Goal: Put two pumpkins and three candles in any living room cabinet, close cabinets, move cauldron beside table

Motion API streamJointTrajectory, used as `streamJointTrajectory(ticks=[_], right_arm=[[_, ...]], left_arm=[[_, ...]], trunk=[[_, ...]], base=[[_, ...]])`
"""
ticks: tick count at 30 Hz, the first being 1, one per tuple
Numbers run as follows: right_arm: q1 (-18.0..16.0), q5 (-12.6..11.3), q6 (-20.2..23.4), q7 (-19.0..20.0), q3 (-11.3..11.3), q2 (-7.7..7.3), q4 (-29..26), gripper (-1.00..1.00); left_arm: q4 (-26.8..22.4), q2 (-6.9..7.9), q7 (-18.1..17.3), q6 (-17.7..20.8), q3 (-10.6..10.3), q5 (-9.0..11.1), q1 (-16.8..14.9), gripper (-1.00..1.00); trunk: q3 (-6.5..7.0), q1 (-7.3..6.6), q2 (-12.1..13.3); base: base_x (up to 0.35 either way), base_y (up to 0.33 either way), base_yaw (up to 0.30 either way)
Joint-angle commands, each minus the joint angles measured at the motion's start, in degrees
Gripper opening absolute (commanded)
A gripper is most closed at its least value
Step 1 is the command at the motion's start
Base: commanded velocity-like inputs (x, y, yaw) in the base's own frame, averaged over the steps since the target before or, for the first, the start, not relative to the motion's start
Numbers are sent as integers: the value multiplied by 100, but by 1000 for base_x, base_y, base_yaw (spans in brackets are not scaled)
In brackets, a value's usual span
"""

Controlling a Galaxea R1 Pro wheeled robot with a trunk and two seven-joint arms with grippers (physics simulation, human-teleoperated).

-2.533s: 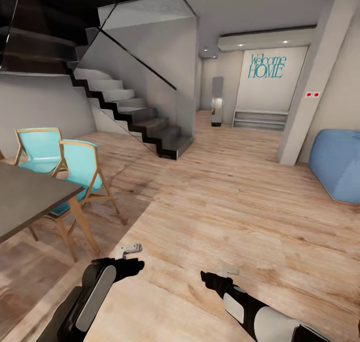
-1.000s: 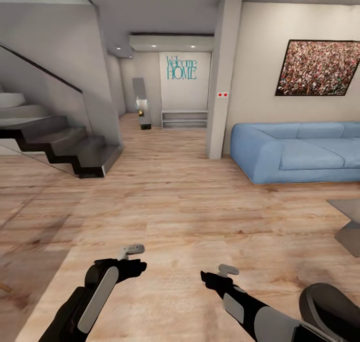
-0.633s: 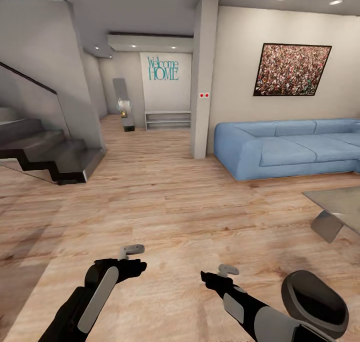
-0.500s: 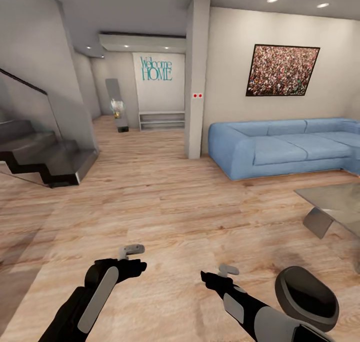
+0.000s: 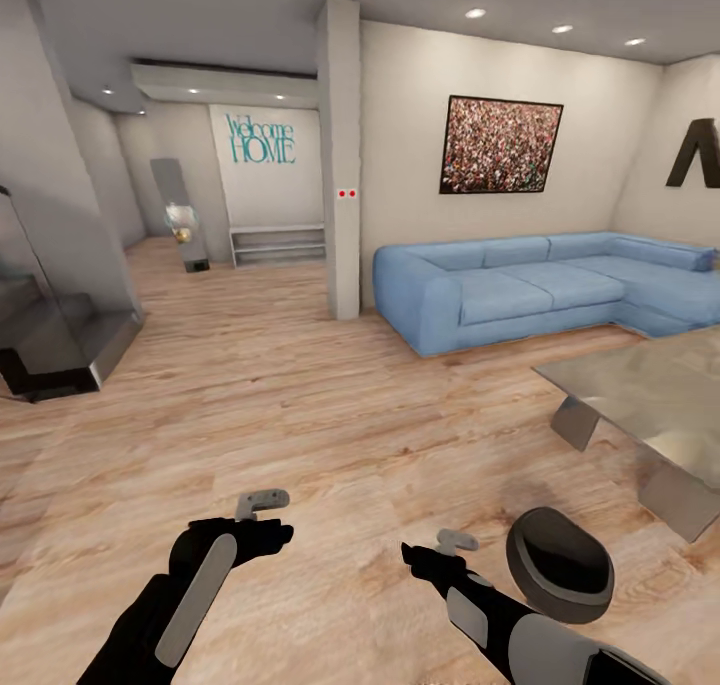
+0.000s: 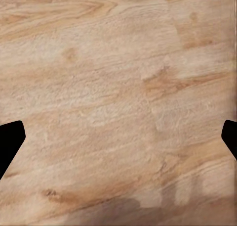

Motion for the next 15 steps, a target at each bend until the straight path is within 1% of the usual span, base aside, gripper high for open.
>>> streamJointTrajectory(ticks=[1, 4, 7, 15], right_arm=[[-6, -62, -21, 2, 48, 2, 4, 100], [-6, -60, -21, 2, 48, 2, 4, 100], [-6, -60, -21, 2, 48, 2, 5, 100], [-6, -60, -21, 2, 48, 2, 6, 100]], left_arm=[[-8, 8, 61, 8, -11, 61, -3, 100], [-8, 8, 62, 8, -11, 61, -4, 100], [-8, 11, 59, 8, -11, 66, -4, 100], [-8, 15, 59, 8, -11, 83, -3, 100]], trunk=[[-3, -1, -3], [4, -1, -3], [12, -1, -3], [32, -1, -3]], base=[[0, 0, -291], [0, 42, -291], [0, 132, -291], [0, 239, -291]])
